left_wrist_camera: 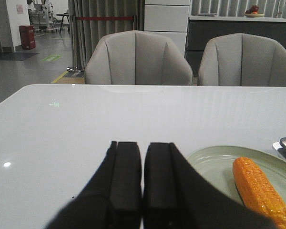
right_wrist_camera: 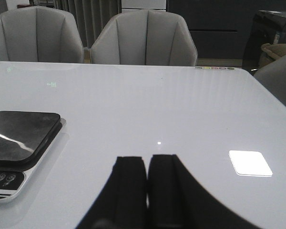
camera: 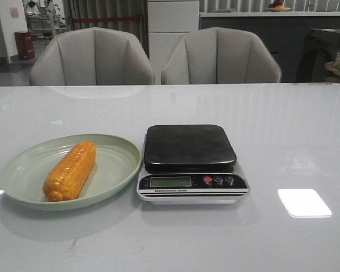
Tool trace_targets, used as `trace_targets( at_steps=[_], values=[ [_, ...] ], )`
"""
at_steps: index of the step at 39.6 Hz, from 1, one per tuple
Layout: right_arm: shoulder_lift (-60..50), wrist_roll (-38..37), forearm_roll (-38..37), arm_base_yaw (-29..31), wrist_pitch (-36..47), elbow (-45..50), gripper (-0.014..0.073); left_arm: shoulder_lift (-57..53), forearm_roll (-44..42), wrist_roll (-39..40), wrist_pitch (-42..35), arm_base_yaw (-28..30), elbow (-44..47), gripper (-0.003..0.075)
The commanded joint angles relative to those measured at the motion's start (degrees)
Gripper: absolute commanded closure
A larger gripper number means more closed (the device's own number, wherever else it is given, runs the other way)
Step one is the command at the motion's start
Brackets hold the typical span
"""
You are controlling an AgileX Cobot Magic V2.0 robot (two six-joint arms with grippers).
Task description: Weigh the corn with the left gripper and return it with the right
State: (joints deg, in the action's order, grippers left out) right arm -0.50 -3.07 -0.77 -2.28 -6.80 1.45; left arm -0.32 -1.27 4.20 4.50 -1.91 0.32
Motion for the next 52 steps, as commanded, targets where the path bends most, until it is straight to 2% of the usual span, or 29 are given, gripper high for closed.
trace_targets(
  at_steps=[1, 29, 40, 52],
  values=[
    [-1.14, 0.10, -0.35, 0.16, 4.61, 0.65, 0.0428, -1.21, 0.01, 0.65, -4.50, 0.05, 1.85, 0.0606],
    [-1.14, 0.10, -0.35, 0.16, 4.61, 0.65, 0.0428, -1.21, 0.01, 0.65, -4.50, 0.05, 1.85, 0.0606],
    [-1.14, 0.10, -0.35, 0.16, 4.61, 0.65, 0.0428, -1.21, 0.01, 0.65, -7.49, 0.05, 1.85, 0.0606],
    [-1.19, 0.10, -0.35, 0.16, 4.61, 0.65, 0.0428, -1.11, 2.18, 1.22, -19.55, 0.05, 1.52, 0.0606]
  ],
)
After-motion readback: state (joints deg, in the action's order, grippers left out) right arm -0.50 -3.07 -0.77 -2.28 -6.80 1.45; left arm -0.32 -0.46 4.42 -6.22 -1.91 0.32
